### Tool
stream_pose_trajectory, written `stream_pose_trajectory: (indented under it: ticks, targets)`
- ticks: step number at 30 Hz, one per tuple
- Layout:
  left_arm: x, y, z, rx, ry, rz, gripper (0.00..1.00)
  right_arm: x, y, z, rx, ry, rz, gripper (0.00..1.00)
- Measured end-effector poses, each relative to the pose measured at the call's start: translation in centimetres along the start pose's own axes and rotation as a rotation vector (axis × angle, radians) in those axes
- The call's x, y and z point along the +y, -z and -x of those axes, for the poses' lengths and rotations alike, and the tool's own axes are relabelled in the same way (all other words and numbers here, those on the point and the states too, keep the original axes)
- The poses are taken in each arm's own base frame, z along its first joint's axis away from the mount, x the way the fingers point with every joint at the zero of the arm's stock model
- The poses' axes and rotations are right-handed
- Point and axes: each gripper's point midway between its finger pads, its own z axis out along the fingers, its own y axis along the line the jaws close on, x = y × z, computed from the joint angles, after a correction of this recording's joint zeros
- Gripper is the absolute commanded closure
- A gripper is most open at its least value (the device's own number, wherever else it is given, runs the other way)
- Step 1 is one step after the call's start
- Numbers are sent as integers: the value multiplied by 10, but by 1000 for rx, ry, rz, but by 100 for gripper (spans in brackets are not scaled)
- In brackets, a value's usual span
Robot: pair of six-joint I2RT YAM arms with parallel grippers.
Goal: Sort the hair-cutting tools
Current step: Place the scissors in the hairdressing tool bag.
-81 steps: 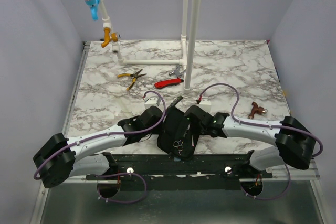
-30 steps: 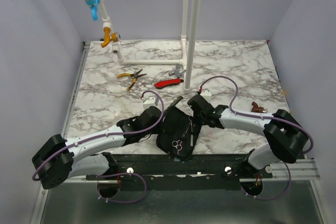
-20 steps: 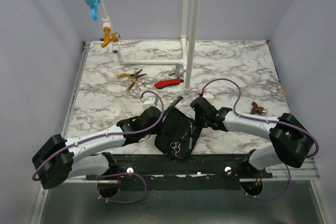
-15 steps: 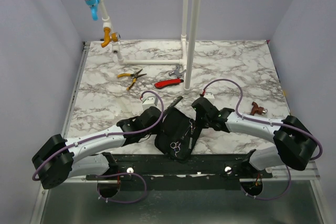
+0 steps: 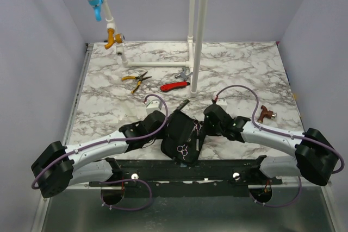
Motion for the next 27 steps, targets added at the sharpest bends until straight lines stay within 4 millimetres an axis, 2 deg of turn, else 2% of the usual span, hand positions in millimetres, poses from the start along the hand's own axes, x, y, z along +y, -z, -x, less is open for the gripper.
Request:
stream_pose_trajectory:
  ticks: [5, 8, 11, 14, 17, 21, 25, 27]
  targets:
    - [0, -1, 0, 1, -13, 0, 89, -20, -6, -37, 96, -7, -18, 59]
    - [0, -3, -2, 7, -30, -1, 77, -14, -8, -39, 105, -20, 10, 63]
    - [-2, -4, -1, 8, -45, -18, 59, -11, -10, -39, 106, -22, 21, 71]
    - [-8, -4, -3, 15, -62, -56, 53, -9, -13, -39, 103, -15, 30, 81]
    - [-14, -4, -6, 29, -85, -97, 52, -5, -18, -36, 93, 3, 40, 91]
    - [-22, -3, -10, 45, -115, -147, 55, 3, -26, -30, 82, 42, 55, 97]
    - [-26, -2, -14, 56, -133, -185, 68, 8, -31, -25, 78, 92, 63, 99]
    - [-25, -1, -16, 60, -139, -194, 78, 11, -33, -23, 77, 112, 64, 99]
